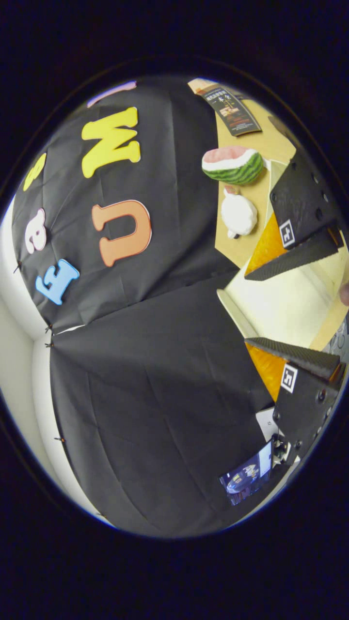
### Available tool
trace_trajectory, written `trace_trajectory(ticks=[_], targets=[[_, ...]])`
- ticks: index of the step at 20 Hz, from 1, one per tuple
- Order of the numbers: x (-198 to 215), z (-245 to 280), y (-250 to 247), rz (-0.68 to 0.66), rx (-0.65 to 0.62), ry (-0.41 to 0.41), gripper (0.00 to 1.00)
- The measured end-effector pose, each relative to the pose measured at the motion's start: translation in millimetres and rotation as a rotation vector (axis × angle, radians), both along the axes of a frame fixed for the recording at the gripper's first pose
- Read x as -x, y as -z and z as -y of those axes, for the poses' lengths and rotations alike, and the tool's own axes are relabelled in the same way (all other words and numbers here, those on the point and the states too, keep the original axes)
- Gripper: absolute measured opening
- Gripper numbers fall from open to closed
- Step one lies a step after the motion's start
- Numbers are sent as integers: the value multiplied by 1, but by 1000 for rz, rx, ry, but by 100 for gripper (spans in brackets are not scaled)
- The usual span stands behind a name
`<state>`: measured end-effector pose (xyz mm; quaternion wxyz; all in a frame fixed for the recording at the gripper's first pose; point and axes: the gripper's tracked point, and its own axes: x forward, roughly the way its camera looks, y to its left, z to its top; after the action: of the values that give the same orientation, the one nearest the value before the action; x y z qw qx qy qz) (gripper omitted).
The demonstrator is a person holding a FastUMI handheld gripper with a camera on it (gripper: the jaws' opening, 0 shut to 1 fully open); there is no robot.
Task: Open the storage box then place both shoes into the box .Put the left shoe in first, then the right shoe, with the right side of both shoes facing outward in a uniform manner.
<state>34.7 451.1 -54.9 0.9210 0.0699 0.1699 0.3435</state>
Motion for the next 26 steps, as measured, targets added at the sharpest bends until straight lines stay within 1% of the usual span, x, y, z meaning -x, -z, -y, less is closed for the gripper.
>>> trace_trajectory(ticks=[3,4,7,10,15,19,22,26], targets=[[2,28,-15,90,18,67,92],[3,41,-19,122,27,95,95],[11,84,-27,181,48,168,95],[19,148,-27,208,73,260,96],[33,279,-14,192,111,429,96],[52,373,18,127,157,532,96],[57,425,56,48,176,570,96],[51,466,116,-93,205,566,96]])
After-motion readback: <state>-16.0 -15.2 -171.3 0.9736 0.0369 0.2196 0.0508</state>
